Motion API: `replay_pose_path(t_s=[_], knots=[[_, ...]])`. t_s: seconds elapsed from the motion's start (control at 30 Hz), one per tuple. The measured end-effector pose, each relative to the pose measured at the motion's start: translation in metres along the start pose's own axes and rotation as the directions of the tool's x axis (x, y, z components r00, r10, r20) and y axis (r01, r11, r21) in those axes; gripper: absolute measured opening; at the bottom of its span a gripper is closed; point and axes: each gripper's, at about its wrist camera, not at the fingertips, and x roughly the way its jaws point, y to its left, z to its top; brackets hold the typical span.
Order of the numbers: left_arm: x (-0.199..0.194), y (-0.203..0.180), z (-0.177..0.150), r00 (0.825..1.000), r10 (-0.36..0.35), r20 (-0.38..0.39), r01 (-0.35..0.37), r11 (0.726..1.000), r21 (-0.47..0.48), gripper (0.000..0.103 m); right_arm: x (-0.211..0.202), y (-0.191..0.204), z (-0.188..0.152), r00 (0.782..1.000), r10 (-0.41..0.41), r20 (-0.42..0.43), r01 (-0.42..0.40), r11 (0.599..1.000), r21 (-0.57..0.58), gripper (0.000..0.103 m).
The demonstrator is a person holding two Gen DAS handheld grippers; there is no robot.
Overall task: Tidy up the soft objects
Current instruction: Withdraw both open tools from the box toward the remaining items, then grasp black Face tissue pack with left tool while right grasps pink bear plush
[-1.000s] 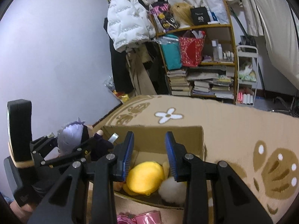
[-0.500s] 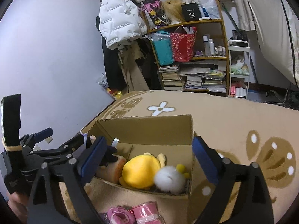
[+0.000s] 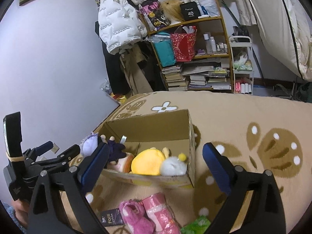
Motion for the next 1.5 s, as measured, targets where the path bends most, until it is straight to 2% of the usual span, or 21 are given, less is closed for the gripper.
replay_pose_path(t_s=[0.2, 0.43, 0.6, 0.8, 0.97, 1.07, 1.2, 1.37, 1.5], knots=[[0.001, -0.005, -0.016, 0.999, 0.009, -0.052, -0.006, 0.999, 0.046, 0.103, -0.008, -0.004, -0.017, 0.999, -0.007, -0.040, 0.009, 0.998, 0.054, 0.101], [0.012, -0.010, -0.032, 0.985, -0.064, -0.160, 0.079, 0.993, 0.088, 0.103, -0.005, 0.000, -0.031, 0.995, -0.002, -0.098, 0.007, 0.999, 0.051, 0.100], [0.024, -0.014, -0.041, 0.961, -0.124, -0.247, 0.150, 0.985, 0.088, 0.103, 0.007, 0.005, -0.041, 0.987, 0.031, -0.156, -0.023, 0.999, 0.047, 0.087], [0.038, -0.023, -0.053, 0.922, -0.162, -0.352, 0.213, 0.971, 0.111, 0.103, 0.028, 0.010, -0.056, 0.964, 0.069, -0.255, -0.060, 0.997, 0.045, 0.074], [0.043, -0.038, -0.069, 0.899, -0.154, -0.409, 0.249, 0.950, 0.190, 0.103, 0.045, 0.012, -0.067, 0.942, 0.097, -0.322, -0.084, 0.995, 0.055, 0.073], [0.046, -0.049, -0.080, 0.889, -0.121, -0.441, 0.253, 0.933, 0.254, 0.103, 0.055, 0.015, -0.074, 0.923, 0.119, -0.367, -0.108, 0.993, 0.052, 0.063], [0.051, -0.058, -0.091, 0.867, -0.102, -0.488, 0.271, 0.918, 0.290, 0.103, 0.066, 0.023, -0.084, 0.896, 0.141, -0.421, -0.137, 0.990, 0.040, 0.061], [0.059, -0.057, -0.098, 0.844, -0.091, -0.529, 0.271, 0.923, 0.274, 0.103, 0.077, 0.028, -0.098, 0.867, 0.147, -0.477, -0.148, 0.988, 0.035, 0.061], [0.063, -0.057, -0.102, 0.824, -0.087, -0.559, 0.279, 0.922, 0.268, 0.103, 0.084, 0.033, -0.105, 0.851, 0.141, -0.505, -0.153, 0.988, 0.019, 0.061]])
